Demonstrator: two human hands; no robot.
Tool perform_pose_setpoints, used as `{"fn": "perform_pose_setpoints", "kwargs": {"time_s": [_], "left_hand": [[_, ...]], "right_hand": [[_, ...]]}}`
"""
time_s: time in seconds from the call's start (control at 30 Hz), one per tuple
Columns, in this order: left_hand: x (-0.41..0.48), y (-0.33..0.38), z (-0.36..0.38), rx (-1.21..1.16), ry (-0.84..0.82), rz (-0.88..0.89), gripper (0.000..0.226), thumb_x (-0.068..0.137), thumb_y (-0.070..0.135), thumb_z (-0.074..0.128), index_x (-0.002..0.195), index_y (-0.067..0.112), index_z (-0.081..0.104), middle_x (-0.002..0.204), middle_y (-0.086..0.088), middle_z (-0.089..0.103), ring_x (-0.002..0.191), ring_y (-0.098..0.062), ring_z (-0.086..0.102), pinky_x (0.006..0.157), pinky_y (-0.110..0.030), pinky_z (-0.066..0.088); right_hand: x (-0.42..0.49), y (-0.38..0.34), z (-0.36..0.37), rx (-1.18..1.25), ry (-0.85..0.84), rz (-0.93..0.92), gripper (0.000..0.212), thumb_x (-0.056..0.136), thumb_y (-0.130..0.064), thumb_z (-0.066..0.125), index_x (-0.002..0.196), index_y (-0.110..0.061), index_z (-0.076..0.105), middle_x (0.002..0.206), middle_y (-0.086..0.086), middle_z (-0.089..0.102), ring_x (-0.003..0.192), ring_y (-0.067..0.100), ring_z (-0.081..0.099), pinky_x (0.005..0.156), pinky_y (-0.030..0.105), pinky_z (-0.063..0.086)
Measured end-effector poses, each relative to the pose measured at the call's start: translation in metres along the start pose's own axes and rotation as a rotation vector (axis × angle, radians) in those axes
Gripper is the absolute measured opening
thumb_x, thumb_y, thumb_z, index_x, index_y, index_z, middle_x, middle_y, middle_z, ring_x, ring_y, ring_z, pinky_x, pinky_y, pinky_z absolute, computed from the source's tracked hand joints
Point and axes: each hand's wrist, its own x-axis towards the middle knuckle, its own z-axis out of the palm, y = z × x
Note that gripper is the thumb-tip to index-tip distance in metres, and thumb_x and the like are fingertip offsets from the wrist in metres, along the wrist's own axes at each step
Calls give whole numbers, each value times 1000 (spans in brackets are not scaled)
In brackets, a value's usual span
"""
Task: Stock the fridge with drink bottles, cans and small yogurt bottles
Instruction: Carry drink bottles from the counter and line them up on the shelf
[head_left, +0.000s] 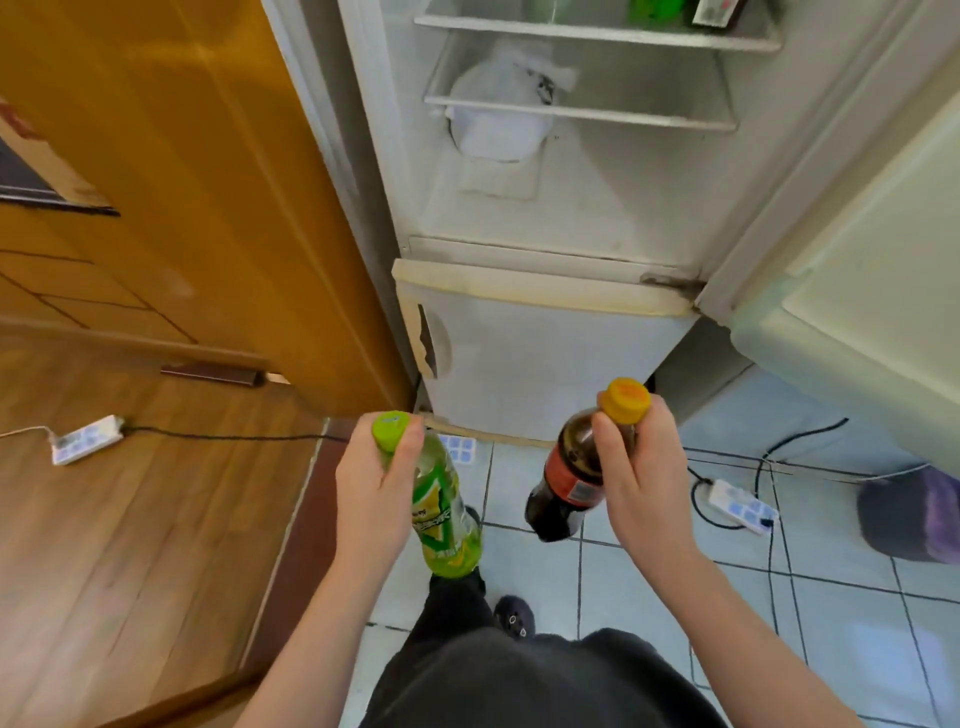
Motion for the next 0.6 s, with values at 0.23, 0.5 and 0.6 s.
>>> {"fn": "perform_pose_setpoints", "kwargs": {"time_s": [0.23, 0.5, 0.6], "left_hand": [[123, 28, 43, 36, -239, 153, 7, 94, 23, 53, 91, 24, 60, 82, 9, 62, 80, 3, 58, 65, -4, 40], [280, 147, 60, -80, -298, 496, 37, 83, 51, 45, 91, 19, 62, 77, 9, 63, 75, 3, 59, 62, -4, 40], [321, 193, 62, -169, -265, 600, 34, 85, 46, 49, 90, 15, 61, 81, 3, 61, 69, -5, 58, 61, -11, 43]], "right_hand": [[96, 4, 18, -47, 117, 5, 30, 85, -50, 38, 97, -25, 52, 89, -14, 53, 85, 3, 53, 69, 20, 41], [247, -67, 12, -19, 369, -204, 24, 88, -34, 43, 84, -12, 52, 80, -1, 51, 77, 10, 51, 66, 17, 38], [300, -101, 3, -32, 421, -292, 25, 89, -34, 43, 82, -11, 50, 77, -4, 47, 74, 7, 47, 66, 18, 36]]}}
